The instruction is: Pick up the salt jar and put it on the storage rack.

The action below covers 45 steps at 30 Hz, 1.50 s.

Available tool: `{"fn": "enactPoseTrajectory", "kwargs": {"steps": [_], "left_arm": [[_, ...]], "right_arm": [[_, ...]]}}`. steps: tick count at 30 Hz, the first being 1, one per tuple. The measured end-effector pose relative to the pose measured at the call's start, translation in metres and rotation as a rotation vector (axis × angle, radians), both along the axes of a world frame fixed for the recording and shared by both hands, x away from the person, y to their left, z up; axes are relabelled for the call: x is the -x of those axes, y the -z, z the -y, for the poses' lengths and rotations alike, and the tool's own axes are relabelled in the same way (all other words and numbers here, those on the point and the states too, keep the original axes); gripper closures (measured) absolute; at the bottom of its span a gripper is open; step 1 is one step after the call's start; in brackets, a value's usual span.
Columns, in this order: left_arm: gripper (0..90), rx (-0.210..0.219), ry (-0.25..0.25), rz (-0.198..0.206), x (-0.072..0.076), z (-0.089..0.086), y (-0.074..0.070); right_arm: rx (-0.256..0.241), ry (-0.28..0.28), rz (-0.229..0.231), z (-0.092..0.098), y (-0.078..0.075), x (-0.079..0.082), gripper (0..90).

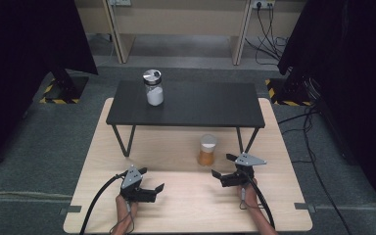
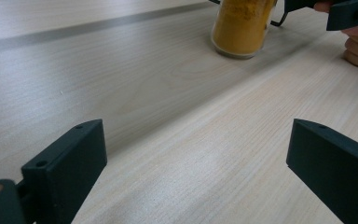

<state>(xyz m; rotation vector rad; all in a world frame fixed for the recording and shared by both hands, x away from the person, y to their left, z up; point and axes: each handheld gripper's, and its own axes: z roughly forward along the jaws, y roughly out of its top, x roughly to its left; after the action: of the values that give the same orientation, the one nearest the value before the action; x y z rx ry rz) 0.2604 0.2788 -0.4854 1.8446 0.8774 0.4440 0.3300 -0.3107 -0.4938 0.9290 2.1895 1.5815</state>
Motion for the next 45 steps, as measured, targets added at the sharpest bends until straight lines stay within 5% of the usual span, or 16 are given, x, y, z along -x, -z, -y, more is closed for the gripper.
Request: {"fn": "enactPoseTrajectory", "kwargs": {"steps": [7, 45], "left_arm": [[3.5, -0.046, 0.014, 0.008, 0.0014, 0.0069, -0.0034], [3.4, -0.019, -0.002, 0.004, 0.0023, 0.0037, -0.0013]], "right_arm": [[0.006, 0.000, 0.004, -0.0008, -0.0004, 0.0006, 1.0], [0.014, -0.002, 0.007, -0.0021, -0.0011, 0.0010, 0.8]]}}
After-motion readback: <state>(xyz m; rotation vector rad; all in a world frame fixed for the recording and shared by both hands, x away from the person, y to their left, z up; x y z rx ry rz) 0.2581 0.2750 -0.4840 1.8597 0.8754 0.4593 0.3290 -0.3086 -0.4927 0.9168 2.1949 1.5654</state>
